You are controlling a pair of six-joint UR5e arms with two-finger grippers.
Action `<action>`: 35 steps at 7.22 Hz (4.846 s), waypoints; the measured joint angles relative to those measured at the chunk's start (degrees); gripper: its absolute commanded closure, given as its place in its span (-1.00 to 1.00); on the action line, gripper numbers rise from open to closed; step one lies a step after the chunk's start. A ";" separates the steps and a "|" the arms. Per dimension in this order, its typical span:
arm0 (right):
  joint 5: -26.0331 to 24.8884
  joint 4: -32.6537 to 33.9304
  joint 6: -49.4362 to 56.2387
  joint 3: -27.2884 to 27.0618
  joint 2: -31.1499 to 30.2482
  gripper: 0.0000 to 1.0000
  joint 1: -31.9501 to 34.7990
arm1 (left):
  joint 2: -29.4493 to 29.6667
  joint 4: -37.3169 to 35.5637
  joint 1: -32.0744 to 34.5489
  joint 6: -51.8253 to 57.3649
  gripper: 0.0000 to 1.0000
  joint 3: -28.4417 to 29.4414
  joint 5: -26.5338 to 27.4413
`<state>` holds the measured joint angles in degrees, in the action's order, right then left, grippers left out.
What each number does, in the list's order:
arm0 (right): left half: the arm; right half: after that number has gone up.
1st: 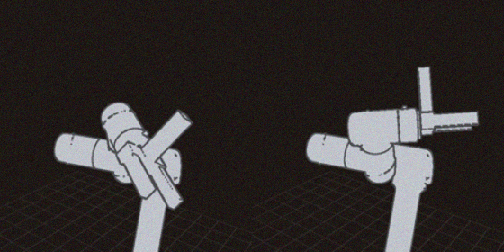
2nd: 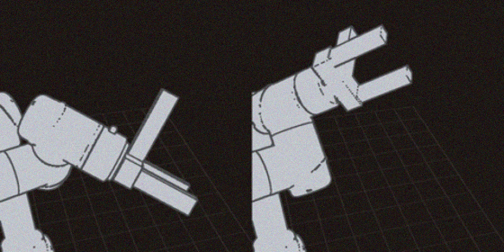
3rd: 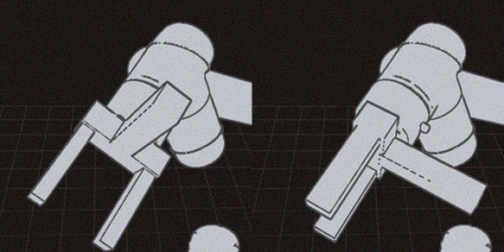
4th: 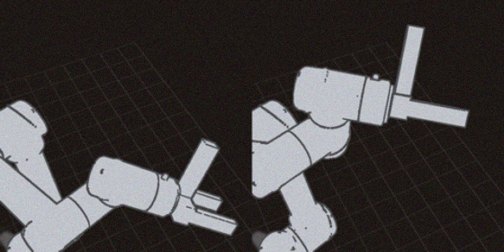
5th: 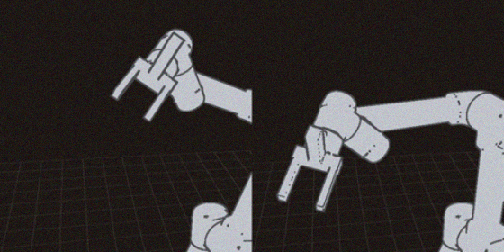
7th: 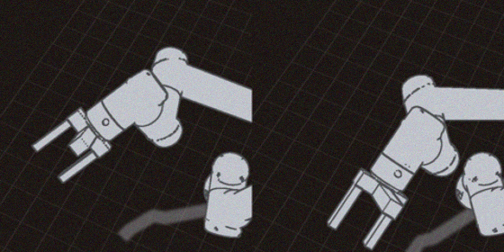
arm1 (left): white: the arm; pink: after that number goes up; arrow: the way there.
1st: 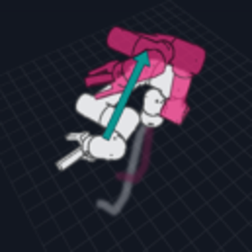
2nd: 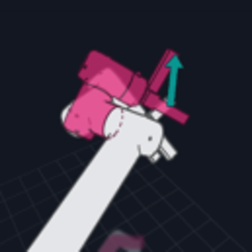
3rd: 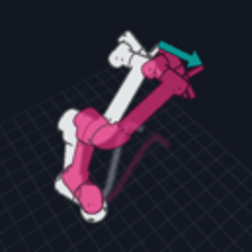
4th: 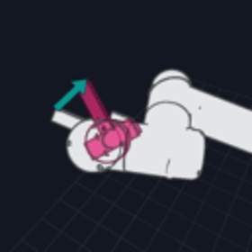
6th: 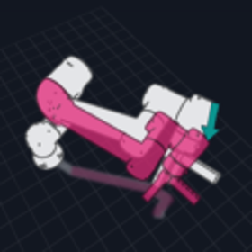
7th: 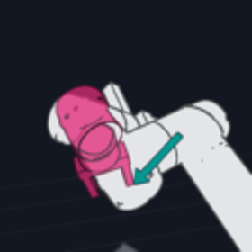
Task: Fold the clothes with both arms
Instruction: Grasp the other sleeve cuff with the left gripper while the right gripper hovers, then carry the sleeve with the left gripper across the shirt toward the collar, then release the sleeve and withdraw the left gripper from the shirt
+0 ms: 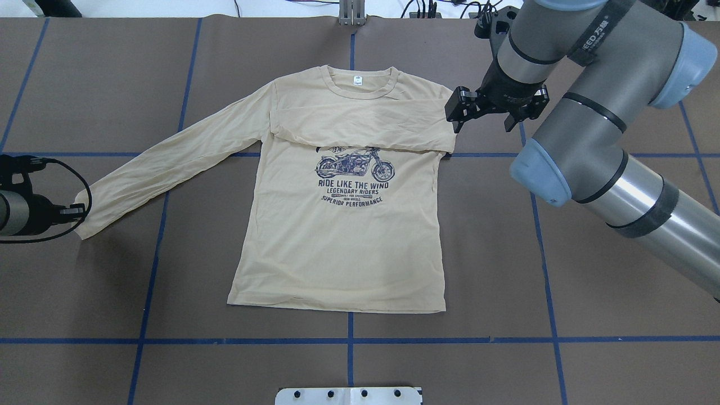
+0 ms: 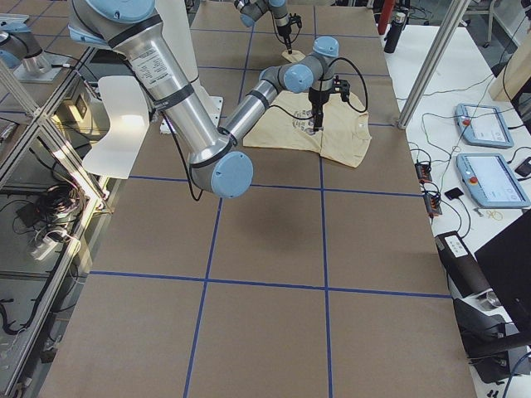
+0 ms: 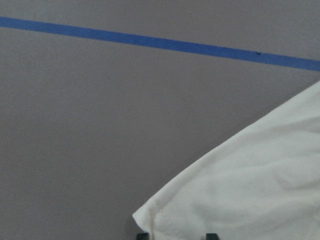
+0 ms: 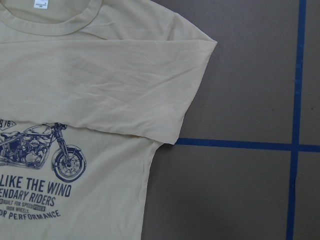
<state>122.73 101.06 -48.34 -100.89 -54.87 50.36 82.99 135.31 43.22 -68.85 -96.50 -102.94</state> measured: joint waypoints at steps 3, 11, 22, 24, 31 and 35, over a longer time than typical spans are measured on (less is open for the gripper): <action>0.15 -0.18 0.00 -1.67 -2.04 -0.99 0.00 | -0.45 -0.30 0.58 -0.27 1.00 -4.42 -4.39; 1.98 0.07 0.59 -9.58 -10.47 -0.99 1.69 | 25.61 -14.21 20.50 -10.84 1.00 -4.70 -34.17; 2.08 0.19 13.79 -12.14 -22.35 -0.99 8.10 | 57.15 -3.58 5.66 -45.79 1.00 13.49 -25.69; 2.08 0.19 13.80 -12.14 -22.47 -0.99 8.06 | 58.06 0.12 5.10 -47.64 1.00 17.29 -23.35; 2.08 0.25 13.75 -11.10 -22.82 -0.99 7.94 | 62.07 10.41 -8.43 -47.92 1.00 32.16 -6.94; 2.14 -0.06 13.36 -9.87 -22.46 -0.99 7.88 | 62.44 12.60 -11.31 -46.65 -1.00 34.19 -2.06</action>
<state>124.86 101.00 -34.98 -110.76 -77.33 58.24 145.43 147.91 31.91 -115.49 -62.31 -105.00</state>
